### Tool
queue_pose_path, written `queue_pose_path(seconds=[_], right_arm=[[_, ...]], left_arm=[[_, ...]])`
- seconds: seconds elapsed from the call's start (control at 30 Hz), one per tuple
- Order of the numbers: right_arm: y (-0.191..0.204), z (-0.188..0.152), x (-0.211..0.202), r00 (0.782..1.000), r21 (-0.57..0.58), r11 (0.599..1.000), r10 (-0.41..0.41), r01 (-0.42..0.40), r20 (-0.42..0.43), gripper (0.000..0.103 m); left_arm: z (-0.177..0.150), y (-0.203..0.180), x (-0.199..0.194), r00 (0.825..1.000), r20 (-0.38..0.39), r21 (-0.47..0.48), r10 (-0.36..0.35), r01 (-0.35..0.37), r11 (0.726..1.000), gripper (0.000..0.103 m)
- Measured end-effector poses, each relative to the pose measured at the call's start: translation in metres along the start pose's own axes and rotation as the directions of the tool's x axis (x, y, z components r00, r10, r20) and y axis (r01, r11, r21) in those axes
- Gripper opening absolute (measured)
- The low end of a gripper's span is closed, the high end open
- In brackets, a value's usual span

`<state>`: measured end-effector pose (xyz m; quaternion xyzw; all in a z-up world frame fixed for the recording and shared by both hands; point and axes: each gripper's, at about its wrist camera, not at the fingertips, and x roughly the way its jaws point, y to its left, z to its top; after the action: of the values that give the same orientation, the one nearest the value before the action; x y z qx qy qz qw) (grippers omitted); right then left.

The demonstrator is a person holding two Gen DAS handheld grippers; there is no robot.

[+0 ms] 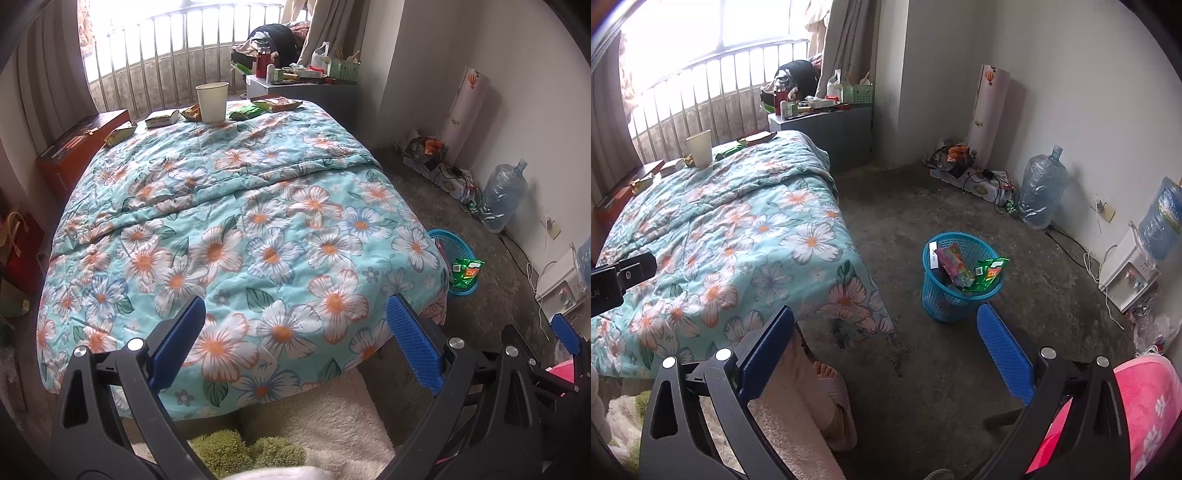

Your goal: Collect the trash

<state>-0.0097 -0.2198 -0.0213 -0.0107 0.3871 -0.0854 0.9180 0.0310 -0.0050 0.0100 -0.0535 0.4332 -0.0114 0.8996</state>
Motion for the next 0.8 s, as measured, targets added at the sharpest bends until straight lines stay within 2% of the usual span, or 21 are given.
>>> queue_pose_path(seconds=[0.8], right_arm=[[-0.0042,0.0016,-0.0007,1.000,0.006,1.000,-0.002,0.002,-0.001,0.096]], left_arm=[[0.0002,-0.0036,0.0015,1.000,-0.006,0.012,-0.001,0.001,1.000,0.094]])
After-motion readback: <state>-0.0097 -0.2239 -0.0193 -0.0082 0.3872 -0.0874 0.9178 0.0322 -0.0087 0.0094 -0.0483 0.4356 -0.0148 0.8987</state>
